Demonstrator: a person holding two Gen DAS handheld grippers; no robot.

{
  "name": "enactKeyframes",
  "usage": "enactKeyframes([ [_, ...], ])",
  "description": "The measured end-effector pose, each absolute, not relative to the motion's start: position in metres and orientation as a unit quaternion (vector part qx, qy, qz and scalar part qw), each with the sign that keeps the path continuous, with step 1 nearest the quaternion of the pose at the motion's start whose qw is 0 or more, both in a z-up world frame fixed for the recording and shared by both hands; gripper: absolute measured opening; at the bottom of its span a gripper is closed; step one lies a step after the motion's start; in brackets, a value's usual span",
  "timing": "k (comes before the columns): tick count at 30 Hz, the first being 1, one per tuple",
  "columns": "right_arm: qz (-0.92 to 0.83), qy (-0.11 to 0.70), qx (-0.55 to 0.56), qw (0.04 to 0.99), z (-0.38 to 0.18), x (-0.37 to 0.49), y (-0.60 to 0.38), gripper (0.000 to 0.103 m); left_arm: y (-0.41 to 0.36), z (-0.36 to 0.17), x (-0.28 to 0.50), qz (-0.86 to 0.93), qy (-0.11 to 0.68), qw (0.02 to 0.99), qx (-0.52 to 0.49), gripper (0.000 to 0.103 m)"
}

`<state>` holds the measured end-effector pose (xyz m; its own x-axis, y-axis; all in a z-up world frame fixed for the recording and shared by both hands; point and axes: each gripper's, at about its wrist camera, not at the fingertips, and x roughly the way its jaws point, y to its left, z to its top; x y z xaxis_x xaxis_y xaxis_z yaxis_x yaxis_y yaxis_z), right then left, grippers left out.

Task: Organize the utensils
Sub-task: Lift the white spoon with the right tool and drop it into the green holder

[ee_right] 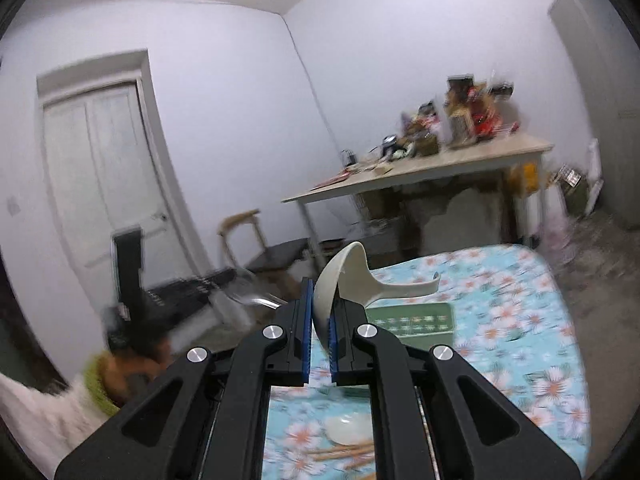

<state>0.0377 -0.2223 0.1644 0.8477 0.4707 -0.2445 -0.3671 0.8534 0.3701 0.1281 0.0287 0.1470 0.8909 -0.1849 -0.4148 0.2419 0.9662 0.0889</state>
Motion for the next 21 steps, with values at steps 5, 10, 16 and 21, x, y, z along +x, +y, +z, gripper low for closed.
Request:
enactKeyframes([
  [5, 0.273, 0.204, 0.237, 0.91, 0.162, 0.085, -0.245, 0.007, 0.013, 0.136, 0.147, -0.109, 0.214, 0.966, 0.1, 0.002],
  [10, 0.297, 0.245, 0.3, 0.873, 0.147, 0.125, -0.257, 0.007, 0.003, 0.125, 0.166, -0.113, 0.227, 0.96, 0.122, 0.002],
  [16, 0.286, 0.295, 0.346, 0.843, 0.126, 0.153, -0.263, 0.007, -0.006, 0.116, 0.179, -0.115, 0.239, 0.953, 0.145, 0.002],
  [21, 0.274, 0.311, 0.354, 0.839, 0.123, 0.154, -0.27, 0.007, -0.013, 0.114, 0.185, -0.116, 0.243, 0.949, 0.164, 0.002],
])
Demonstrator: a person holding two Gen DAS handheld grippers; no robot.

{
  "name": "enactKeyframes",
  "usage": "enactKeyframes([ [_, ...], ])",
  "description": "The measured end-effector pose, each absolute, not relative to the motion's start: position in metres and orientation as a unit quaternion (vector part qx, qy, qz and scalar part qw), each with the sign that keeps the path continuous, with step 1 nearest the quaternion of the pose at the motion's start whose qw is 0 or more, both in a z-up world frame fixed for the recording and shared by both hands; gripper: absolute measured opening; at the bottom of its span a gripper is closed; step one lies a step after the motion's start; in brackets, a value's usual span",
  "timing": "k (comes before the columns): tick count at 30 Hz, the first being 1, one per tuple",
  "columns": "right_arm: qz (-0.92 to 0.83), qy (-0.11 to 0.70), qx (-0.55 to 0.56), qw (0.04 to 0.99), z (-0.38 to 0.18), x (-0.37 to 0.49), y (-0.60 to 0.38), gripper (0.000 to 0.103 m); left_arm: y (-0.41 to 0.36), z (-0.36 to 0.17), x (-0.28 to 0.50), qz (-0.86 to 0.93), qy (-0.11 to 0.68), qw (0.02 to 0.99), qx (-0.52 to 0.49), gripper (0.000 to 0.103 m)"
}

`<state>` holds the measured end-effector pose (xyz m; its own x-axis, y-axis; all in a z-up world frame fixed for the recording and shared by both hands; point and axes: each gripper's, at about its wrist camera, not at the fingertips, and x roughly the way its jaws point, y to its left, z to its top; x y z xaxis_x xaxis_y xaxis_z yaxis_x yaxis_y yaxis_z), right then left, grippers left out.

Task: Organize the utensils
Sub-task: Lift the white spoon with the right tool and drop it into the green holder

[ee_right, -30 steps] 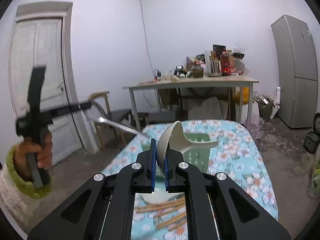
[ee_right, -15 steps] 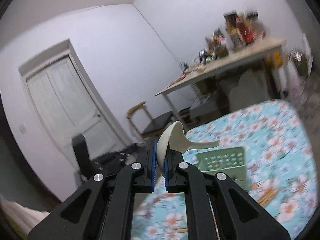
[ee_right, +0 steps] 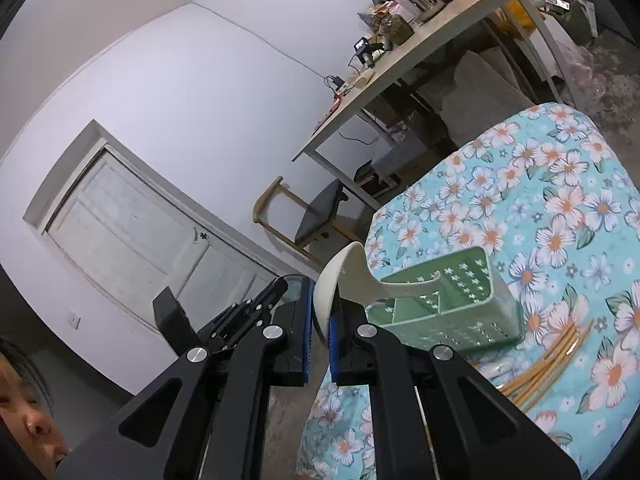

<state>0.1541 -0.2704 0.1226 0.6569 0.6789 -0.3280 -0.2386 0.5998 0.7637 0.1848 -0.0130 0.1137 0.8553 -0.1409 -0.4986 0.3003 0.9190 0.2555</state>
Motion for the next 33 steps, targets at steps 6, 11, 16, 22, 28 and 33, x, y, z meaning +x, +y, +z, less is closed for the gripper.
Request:
enactKeyframes([
  [6, 0.239, 0.326, 0.36, 0.841, 0.116, 0.163, -0.281, 0.007, -0.024, 0.104, 0.196, -0.129, 0.258, 0.941, 0.177, 0.002],
  [11, 0.223, 0.361, 0.364, 0.829, 0.099, 0.191, -0.276, 0.007, -0.031, 0.094, 0.207, -0.143, 0.279, 0.934, 0.173, 0.002],
  [16, 0.211, 0.386, 0.354, 0.826, 0.084, 0.217, -0.266, 0.011, -0.028, 0.088, 0.214, -0.169, 0.296, 0.931, 0.132, 0.016],
  [22, 0.2, 0.399, 0.347, 0.824, 0.074, 0.225, -0.262, 0.033, -0.023, 0.088, 0.214, -0.179, 0.288, 0.935, 0.101, 0.059],
  [28, 0.188, 0.349, 0.327, 0.858, 0.097, 0.209, -0.27, 0.045, -0.006, 0.096, 0.207, -0.173, 0.264, 0.947, 0.064, 0.072],
  [33, 0.18, 0.303, 0.304, 0.885, 0.122, 0.187, -0.274, 0.052, 0.015, 0.098, 0.195, -0.184, 0.259, 0.948, 0.012, 0.081],
])
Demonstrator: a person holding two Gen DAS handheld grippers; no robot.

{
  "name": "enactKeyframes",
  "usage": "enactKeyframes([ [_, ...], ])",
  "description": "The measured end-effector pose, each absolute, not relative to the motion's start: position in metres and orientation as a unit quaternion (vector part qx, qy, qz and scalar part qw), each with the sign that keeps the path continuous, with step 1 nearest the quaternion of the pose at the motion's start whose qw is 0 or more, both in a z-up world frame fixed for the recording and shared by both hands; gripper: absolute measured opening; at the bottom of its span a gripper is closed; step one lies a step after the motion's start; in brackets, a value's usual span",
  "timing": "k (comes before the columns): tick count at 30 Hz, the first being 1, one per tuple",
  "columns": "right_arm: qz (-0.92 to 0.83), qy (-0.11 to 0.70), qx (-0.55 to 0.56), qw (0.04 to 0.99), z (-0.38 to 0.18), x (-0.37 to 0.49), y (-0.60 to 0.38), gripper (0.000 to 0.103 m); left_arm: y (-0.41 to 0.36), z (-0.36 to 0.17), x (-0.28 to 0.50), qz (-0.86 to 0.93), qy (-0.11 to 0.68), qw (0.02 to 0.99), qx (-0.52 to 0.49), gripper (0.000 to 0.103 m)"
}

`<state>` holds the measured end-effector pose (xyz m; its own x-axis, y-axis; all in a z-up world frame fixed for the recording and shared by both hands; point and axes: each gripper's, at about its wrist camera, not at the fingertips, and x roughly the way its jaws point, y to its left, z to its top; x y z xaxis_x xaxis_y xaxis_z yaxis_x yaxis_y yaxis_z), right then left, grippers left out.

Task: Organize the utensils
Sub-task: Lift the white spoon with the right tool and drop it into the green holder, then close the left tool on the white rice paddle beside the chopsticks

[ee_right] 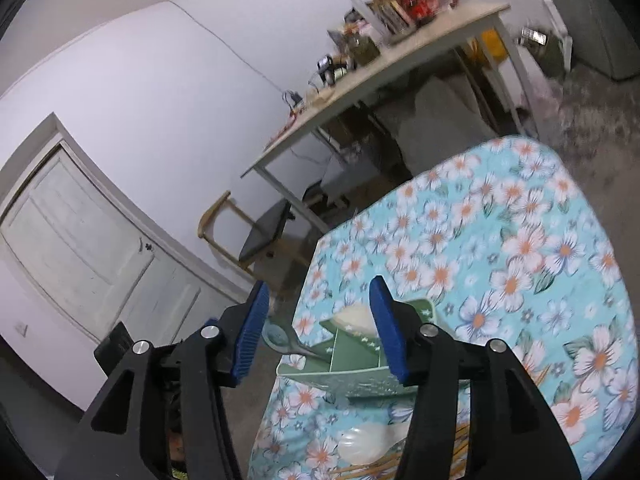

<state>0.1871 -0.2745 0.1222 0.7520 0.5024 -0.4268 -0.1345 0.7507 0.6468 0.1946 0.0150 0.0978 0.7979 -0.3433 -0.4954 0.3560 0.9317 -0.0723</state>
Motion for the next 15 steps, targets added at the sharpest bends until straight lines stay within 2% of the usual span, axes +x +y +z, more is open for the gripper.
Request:
enactKeyframes([
  [4, 0.179, 0.288, 0.285, 0.897, 0.131, 0.169, -0.274, 0.059, 0.03, 0.089, 0.183, -0.187, 0.273, 0.943, -0.026, 0.082],
  [9, 0.158, 0.286, 0.232, 0.916, 0.127, 0.133, -0.265, 0.075, 0.045, 0.069, 0.163, -0.187, 0.285, 0.939, -0.048, 0.084],
  [15, 0.123, 0.327, 0.203, 0.915, 0.08, 0.099, -0.254, 0.077, 0.05, 0.024, 0.158, -0.228, 0.365, 0.9, -0.069, 0.088],
])
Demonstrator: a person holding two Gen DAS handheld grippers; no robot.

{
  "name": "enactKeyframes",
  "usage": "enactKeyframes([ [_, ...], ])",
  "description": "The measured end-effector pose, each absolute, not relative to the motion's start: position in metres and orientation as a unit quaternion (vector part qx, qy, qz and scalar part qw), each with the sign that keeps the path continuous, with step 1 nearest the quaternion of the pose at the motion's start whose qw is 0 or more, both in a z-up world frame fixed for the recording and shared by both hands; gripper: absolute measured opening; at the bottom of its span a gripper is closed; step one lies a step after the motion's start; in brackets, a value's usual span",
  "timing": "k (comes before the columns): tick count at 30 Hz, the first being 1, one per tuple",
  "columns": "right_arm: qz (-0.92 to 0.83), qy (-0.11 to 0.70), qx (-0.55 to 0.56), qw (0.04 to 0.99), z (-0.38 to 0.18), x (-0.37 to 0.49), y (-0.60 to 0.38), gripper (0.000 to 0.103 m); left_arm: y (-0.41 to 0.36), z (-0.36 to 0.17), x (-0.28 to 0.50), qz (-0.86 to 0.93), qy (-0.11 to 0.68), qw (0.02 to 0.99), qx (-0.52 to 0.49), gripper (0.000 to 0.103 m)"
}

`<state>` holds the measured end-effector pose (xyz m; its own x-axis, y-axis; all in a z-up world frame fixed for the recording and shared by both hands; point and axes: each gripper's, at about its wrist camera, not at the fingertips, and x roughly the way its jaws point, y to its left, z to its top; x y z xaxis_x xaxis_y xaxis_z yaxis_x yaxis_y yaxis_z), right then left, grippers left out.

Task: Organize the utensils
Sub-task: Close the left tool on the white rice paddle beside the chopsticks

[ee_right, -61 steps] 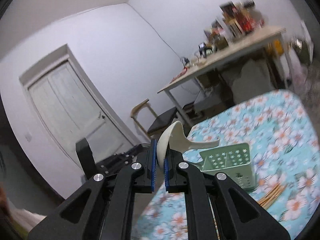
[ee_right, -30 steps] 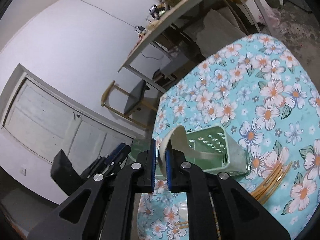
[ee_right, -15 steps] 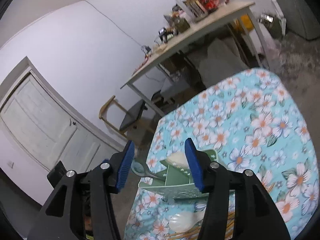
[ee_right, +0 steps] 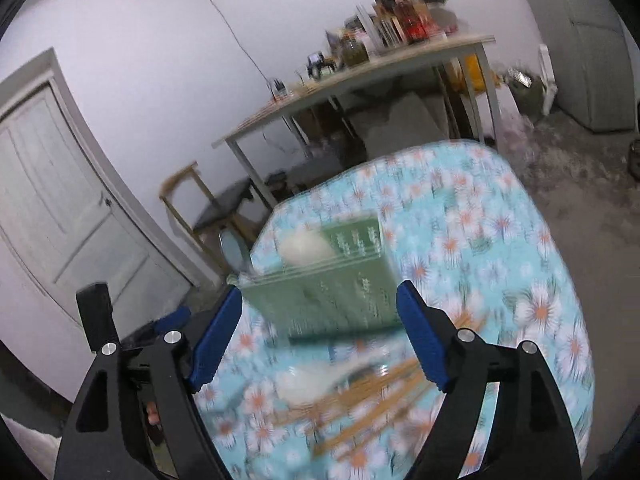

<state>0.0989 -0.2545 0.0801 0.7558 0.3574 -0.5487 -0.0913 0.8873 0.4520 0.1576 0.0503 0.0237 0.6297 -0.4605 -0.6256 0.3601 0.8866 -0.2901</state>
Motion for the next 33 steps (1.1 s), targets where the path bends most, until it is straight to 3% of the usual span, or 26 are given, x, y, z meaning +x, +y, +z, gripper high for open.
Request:
enactKeyframes([
  [6, 0.102, 0.353, 0.214, 0.905, 0.027, 0.07, -0.241, 0.077, 0.054, -0.004, 0.14, -0.247, 0.387, 0.882, -0.107, 0.094],
  [14, 0.088, 0.37, 0.221, 0.898, -0.01, 0.058, -0.23, 0.057, 0.046, -0.017, 0.124, -0.246, 0.38, 0.887, -0.093, 0.095],
  [18, 0.075, 0.359, 0.205, 0.907, -0.015, 0.051, -0.225, 0.05, 0.029, -0.024, 0.112, -0.246, 0.368, 0.896, -0.037, 0.095],
  [25, 0.064, 0.36, 0.2, 0.909, -0.028, 0.054, -0.227, 0.045, 0.011, -0.056, 0.11, -0.258, 0.41, 0.874, -0.023, 0.094],
  [26, 0.064, 0.359, 0.201, 0.909, -0.029, 0.054, -0.228, 0.045, 0.012, -0.055, 0.111, -0.26, 0.41, 0.874, -0.03, 0.093],
  [28, 0.068, 0.357, 0.206, 0.908, -0.03, 0.056, -0.23, 0.045, 0.014, -0.053, 0.114, -0.272, 0.407, 0.87, -0.051, 0.078],
  [33, 0.072, 0.358, 0.214, 0.906, -0.035, 0.06, -0.232, 0.045, 0.012, -0.06, 0.126, -0.306, 0.442, 0.837, -0.103, 0.06],
])
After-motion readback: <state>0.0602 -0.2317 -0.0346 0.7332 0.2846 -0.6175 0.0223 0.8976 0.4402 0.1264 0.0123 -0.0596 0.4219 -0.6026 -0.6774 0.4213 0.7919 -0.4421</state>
